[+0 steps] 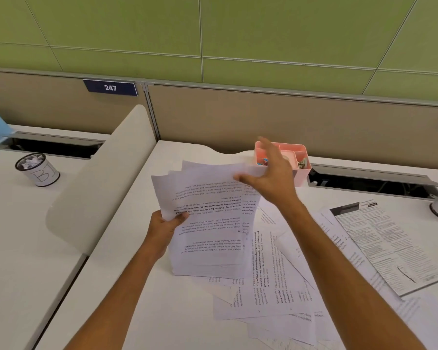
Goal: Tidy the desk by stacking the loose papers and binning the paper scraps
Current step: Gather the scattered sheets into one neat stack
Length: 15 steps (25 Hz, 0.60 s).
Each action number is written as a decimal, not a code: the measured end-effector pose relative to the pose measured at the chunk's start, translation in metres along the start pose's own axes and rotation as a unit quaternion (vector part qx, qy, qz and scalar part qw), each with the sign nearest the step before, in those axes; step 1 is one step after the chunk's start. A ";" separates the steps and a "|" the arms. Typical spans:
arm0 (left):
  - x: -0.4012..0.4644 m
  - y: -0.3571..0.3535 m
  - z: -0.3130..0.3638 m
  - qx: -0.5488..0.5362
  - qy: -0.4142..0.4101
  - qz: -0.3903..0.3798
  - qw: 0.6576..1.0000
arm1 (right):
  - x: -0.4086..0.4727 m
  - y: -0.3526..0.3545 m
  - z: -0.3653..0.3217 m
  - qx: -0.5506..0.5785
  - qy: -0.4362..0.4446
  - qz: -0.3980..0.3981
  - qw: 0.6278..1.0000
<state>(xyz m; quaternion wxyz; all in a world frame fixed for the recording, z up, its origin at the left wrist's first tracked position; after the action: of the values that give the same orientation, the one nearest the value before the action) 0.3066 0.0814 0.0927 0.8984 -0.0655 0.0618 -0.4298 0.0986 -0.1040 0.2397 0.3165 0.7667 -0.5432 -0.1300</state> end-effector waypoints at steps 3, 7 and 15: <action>-0.002 0.004 -0.003 -0.019 0.004 0.004 1.000 | -0.019 -0.028 0.072 0.232 -0.169 -0.103 0.952; -0.003 -0.007 0.009 -0.020 -0.014 -0.034 0.999 | -0.063 -0.078 0.084 0.329 -0.181 -0.246 0.893; 0.006 -0.017 0.043 0.016 -0.072 -0.102 0.992 | -0.058 -0.061 0.065 0.383 -0.111 -0.149 0.905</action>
<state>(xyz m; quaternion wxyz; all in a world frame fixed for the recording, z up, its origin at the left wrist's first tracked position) 0.3044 0.0690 0.1378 0.8528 -0.0885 -0.0171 -0.5144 0.0871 -0.0602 0.1435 -0.0869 0.8816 -0.4620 -0.0426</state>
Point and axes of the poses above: each hand's wrist, its own x-axis towards the middle knuckle, its own y-axis out of the back of the hand, z = x × y, the point moved 9 cm from there along x, towards the middle knuckle, and after that the axes turned 9 degrees about -y, right-handed, at the moved point
